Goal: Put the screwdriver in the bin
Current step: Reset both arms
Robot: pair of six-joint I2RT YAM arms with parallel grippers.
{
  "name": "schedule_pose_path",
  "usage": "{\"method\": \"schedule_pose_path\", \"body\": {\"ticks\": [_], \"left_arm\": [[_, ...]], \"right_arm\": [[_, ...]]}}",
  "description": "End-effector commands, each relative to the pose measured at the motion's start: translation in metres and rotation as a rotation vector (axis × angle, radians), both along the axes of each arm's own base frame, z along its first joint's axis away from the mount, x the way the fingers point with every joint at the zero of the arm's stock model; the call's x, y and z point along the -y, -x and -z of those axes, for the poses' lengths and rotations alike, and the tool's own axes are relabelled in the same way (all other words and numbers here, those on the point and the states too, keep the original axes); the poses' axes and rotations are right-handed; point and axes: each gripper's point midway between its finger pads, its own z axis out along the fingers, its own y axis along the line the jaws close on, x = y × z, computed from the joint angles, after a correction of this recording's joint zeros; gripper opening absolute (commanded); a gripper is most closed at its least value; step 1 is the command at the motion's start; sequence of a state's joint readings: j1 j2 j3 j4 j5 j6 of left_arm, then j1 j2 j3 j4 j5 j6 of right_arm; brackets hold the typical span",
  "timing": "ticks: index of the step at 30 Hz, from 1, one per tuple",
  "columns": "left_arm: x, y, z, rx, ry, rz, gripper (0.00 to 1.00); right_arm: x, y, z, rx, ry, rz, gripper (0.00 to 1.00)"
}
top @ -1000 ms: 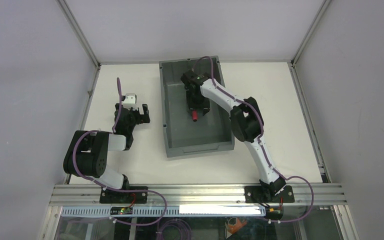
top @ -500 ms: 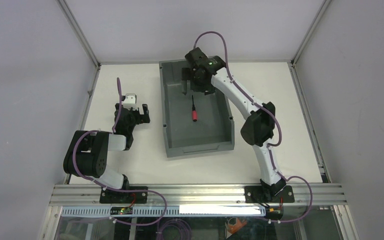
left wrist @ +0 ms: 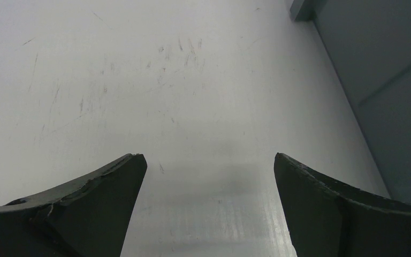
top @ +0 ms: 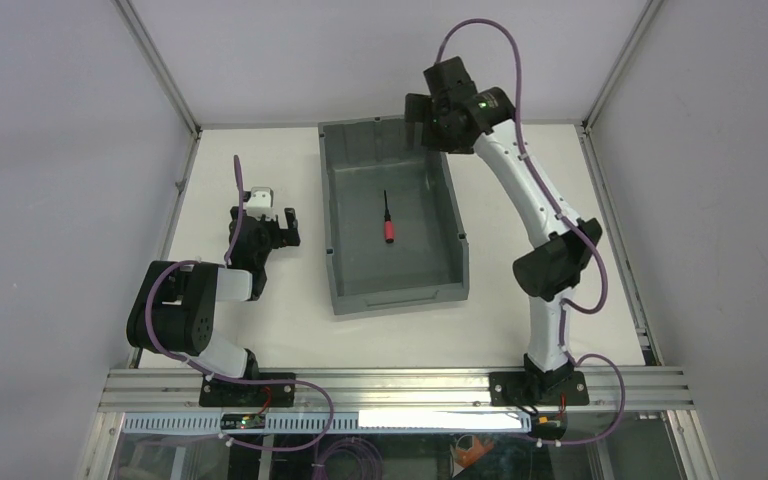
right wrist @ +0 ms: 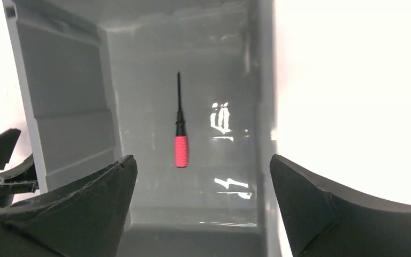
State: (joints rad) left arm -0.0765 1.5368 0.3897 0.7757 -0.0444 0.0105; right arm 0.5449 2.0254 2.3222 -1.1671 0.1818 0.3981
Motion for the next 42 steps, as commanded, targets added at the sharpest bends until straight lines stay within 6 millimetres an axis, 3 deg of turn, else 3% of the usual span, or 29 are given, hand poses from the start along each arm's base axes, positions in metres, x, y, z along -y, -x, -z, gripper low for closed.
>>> {"method": "schedule_pose_path", "body": {"ticks": [1, 10, 18, 28, 36, 42], "left_arm": [[-0.001, -0.003, -0.016, 0.053, 0.015, 0.002, 0.99], [-0.001, -0.003, -0.016, 0.053, 0.016, 0.003, 0.99], [-0.001, -0.003, -0.016, 0.053, 0.015, 0.002, 0.99], [-0.001, -0.003, -0.016, 0.053, 0.015, 0.002, 0.99], [-0.001, -0.003, -0.016, 0.053, 0.015, 0.002, 0.99], [-0.001, -0.003, -0.016, 0.052, 0.015, 0.002, 0.99]], "right_arm": [[0.045, -0.001, -0.059, 0.157, -0.005, 0.053, 0.99], [0.118, 0.002, -0.067, 0.217, 0.023, 0.169, 0.99], [0.178, 0.01, -0.047, 0.233, 0.057, 0.28, 0.99], [0.222, 0.019, 0.007, 0.257, 0.096, 0.348, 0.99], [0.246, 0.028, 0.077, 0.272, 0.17, 0.39, 0.99], [0.251, 0.03, 0.126, 0.26, 0.202, 0.383, 0.99]]}}
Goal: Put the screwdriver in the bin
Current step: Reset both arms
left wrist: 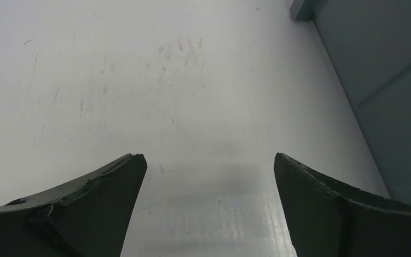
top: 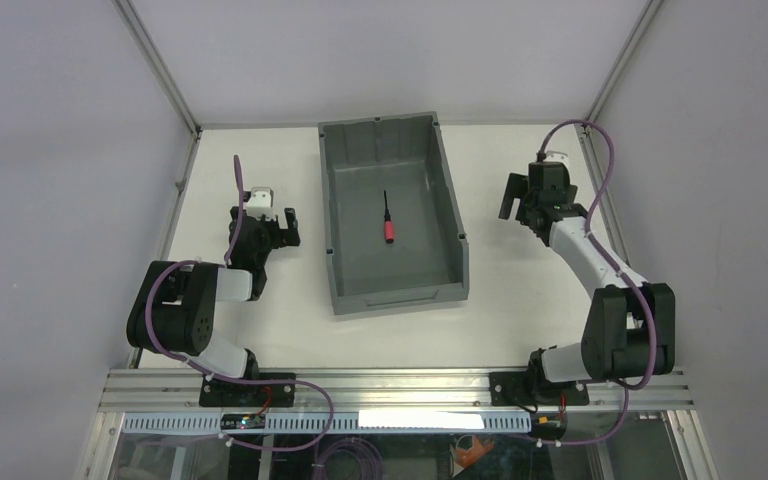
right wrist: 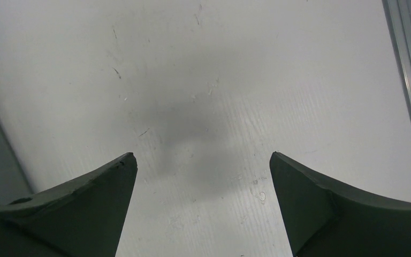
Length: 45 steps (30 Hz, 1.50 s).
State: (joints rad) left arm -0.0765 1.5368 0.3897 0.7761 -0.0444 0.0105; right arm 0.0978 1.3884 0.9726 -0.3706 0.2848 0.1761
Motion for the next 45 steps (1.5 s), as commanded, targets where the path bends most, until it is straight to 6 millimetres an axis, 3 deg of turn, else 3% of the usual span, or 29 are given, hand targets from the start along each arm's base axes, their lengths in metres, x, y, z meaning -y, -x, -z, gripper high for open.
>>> {"method": "schedule_pose_path", "body": {"ticks": [1, 8, 16, 26, 45], "left_arm": [[-0.001, -0.003, -0.016, 0.053, 0.016, 0.002, 0.99], [-0.001, -0.003, -0.016, 0.053, 0.016, 0.002, 0.99], [-0.001, -0.003, -0.016, 0.053, 0.015, 0.002, 0.99], [-0.001, -0.003, -0.016, 0.053, 0.015, 0.002, 0.99], [-0.001, -0.002, -0.015, 0.052, 0.016, 0.002, 0.99]], "right_arm": [[0.007, -0.025, -0.005, 0.162, 0.03, 0.009, 0.99], [0.011, -0.025, 0.031, 0.209, 0.053, 0.005, 0.99], [0.013, -0.027, 0.054, 0.25, 0.047, 0.026, 0.99], [0.019, -0.031, 0.046, 0.385, 0.085, 0.031, 0.99], [0.015, -0.022, 0.047, 0.473, 0.066, -0.006, 0.99]]}}
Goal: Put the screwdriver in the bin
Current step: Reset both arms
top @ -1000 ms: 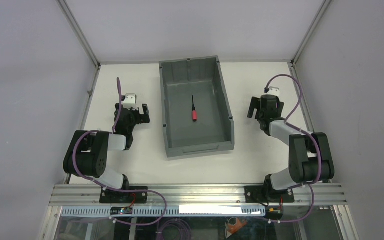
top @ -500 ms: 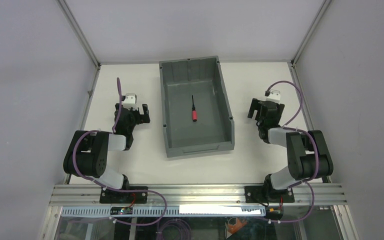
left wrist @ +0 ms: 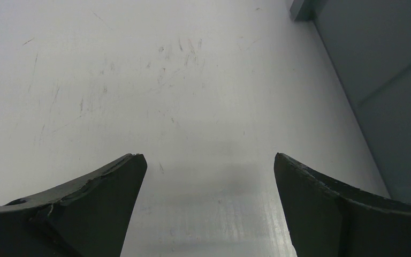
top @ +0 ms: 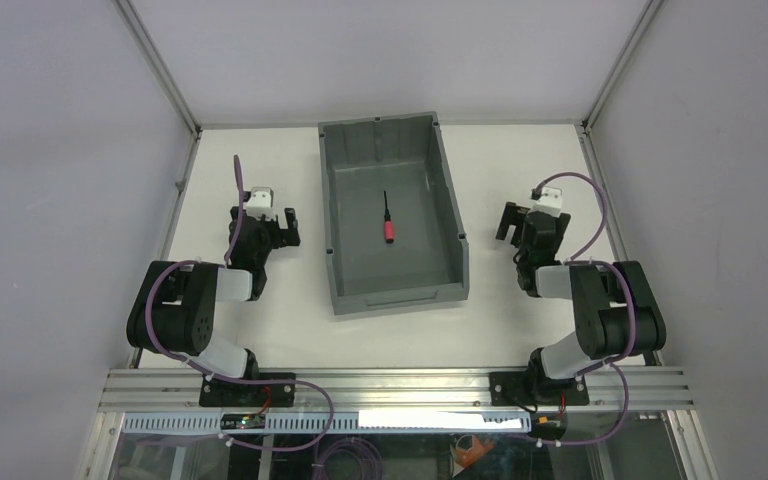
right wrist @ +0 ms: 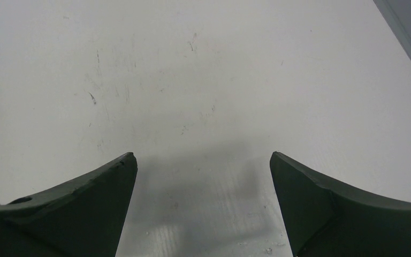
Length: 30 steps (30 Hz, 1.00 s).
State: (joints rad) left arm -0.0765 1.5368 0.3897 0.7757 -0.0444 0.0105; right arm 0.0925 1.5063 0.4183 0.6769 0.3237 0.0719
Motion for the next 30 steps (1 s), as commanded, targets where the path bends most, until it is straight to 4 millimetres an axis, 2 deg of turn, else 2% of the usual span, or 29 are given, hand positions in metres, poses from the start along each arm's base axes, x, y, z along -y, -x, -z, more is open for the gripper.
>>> {"method": "schedule_pose_path", "body": {"ticks": [1, 6, 7, 9, 30], "left_arm": [[-0.0009, -0.0026, -0.0158, 0.053, 0.016, 0.002, 0.99], [-0.0009, -0.0027, -0.0161, 0.054, 0.016, 0.002, 0.99], [-0.0009, -0.0025, -0.0156, 0.052, 0.016, 0.002, 0.99], [-0.001, -0.0027, -0.0161, 0.054, 0.015, 0.002, 0.99], [-0.0009, -0.0027, -0.016, 0.054, 0.016, 0.002, 0.99]], "right_arm": [[0.0029, -0.0109, -0.0274, 0.123, -0.01, 0.006, 0.99], [-0.0006, -0.0046, -0.02, 0.164, -0.015, -0.029, 0.99], [-0.0013, -0.0065, -0.0245, 0.199, -0.005, -0.035, 0.99], [-0.0017, -0.0055, -0.0203, 0.159, -0.015, -0.032, 0.99], [-0.0024, -0.0079, -0.0202, 0.162, -0.019, -0.039, 0.99]]}}
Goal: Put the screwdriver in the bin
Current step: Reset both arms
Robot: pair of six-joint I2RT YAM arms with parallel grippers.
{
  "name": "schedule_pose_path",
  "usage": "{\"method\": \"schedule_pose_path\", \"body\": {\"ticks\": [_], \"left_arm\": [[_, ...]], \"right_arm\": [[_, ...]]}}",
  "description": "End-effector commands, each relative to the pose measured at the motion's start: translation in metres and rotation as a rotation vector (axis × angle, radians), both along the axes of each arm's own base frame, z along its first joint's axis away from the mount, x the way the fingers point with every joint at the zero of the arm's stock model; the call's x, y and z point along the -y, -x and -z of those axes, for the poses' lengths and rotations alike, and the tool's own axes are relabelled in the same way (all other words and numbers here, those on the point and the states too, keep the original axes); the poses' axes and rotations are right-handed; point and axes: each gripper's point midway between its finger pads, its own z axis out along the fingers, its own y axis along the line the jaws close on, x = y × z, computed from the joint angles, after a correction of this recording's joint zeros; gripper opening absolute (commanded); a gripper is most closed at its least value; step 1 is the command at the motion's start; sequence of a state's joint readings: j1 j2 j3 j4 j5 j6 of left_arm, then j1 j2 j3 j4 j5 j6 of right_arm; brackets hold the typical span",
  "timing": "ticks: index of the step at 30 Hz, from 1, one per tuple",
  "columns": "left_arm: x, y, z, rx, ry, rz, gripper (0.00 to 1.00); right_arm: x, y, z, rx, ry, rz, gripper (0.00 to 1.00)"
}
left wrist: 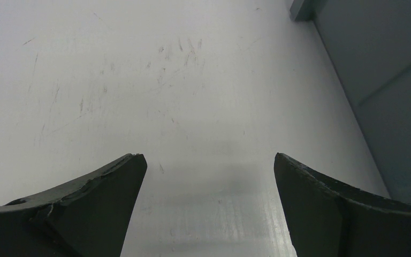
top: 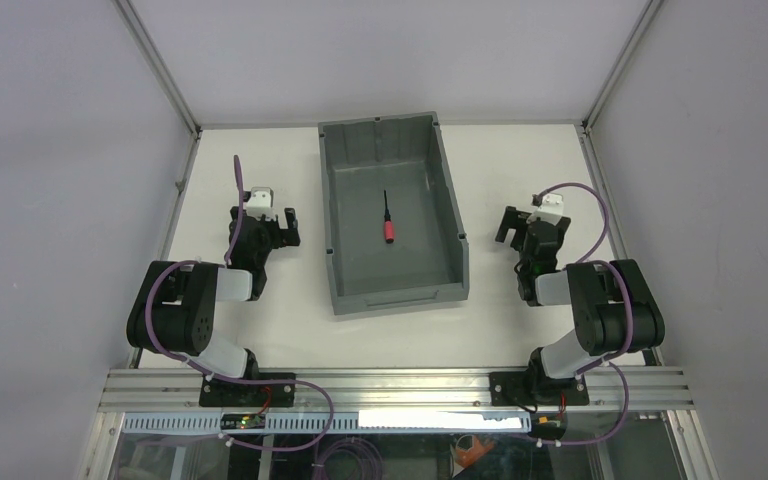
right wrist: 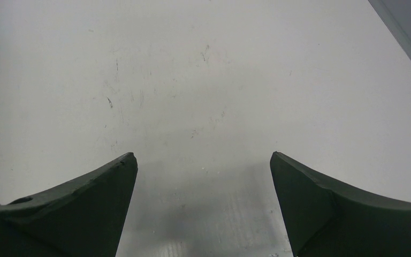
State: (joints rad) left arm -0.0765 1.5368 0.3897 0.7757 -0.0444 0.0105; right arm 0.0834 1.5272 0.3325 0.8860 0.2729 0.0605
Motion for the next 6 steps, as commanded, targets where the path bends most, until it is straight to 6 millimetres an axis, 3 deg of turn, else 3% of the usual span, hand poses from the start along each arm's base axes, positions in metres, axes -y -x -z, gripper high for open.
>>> {"method": "schedule_pose_path", "body": {"ticks": [1, 6], "left_arm": [[-0.0009, -0.0027, -0.016, 0.054, 0.016, 0.002, 0.99], [-0.0009, -0.0026, -0.0157, 0.053, 0.016, 0.002, 0.99]], "right_arm": [[0.0022, -0.0097, -0.0152, 0.061, -0.008, 0.0, 0.99], [0.0033, -0.0099, -0.0152, 0.06, -0.012, -0.003, 0.99]]}}
